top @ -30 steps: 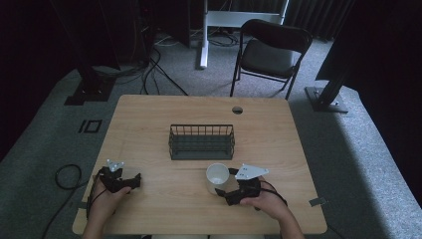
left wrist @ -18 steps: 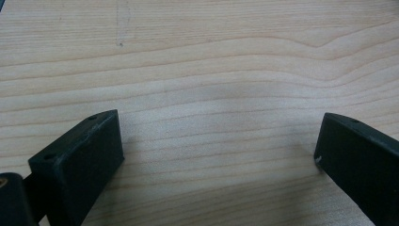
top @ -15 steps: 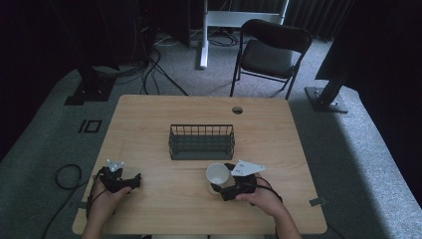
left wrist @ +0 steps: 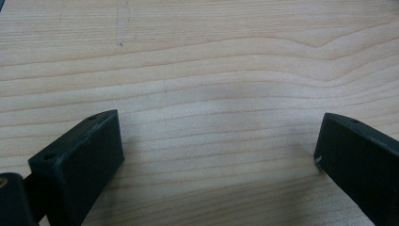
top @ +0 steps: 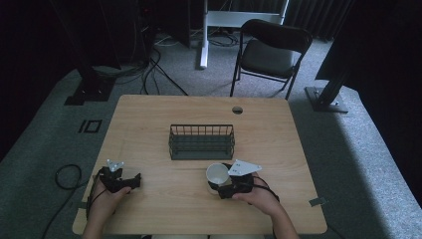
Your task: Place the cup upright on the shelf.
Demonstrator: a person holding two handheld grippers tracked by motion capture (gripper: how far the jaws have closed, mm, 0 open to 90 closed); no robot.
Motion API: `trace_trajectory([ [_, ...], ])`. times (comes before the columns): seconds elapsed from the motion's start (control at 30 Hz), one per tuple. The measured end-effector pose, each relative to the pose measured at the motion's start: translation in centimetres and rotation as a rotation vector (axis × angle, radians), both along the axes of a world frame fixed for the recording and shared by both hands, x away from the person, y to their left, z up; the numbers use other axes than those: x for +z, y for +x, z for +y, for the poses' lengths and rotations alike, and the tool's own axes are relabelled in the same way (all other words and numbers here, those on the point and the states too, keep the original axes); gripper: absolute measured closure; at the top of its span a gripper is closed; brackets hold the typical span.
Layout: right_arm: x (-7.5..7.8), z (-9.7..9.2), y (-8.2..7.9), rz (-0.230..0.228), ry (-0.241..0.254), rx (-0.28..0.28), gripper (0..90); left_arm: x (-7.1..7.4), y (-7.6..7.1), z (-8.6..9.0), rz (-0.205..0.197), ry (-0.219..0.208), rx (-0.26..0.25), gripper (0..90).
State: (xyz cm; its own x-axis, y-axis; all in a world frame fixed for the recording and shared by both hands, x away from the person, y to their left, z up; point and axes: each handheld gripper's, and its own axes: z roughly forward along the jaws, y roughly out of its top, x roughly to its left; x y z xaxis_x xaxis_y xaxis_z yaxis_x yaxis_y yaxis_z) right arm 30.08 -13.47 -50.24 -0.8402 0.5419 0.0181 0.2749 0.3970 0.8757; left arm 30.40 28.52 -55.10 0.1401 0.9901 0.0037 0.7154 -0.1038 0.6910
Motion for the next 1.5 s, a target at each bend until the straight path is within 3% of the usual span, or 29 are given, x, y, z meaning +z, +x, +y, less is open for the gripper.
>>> trace_trajectory([
  [0.17, 0.2, 0.1, 0.0, 0.004, -0.013, -0.006, 19.3, 0.0, 0.0, 0.0, 0.0, 0.0, 0.0, 1.9],
  [0.4, 1.0, 0.1, 0.2, 0.0, 0.015, -0.014, 19.4, 0.0, 0.0, 0.0, 0.0, 0.0, 0.0, 1.9],
  [1.13, 5.5, 3.5, 1.0, -0.057, 0.045, 0.07, 19.4, 0.0, 0.0, 0.0, 0.0, 0.001, 0.0, 1.9],
  [1.5, 8.3, 5.1, 2.2, -0.084, 0.093, 0.055, 19.4, 0.0, 0.0, 0.0, 0.0, 0.001, -0.001, 1.9],
])
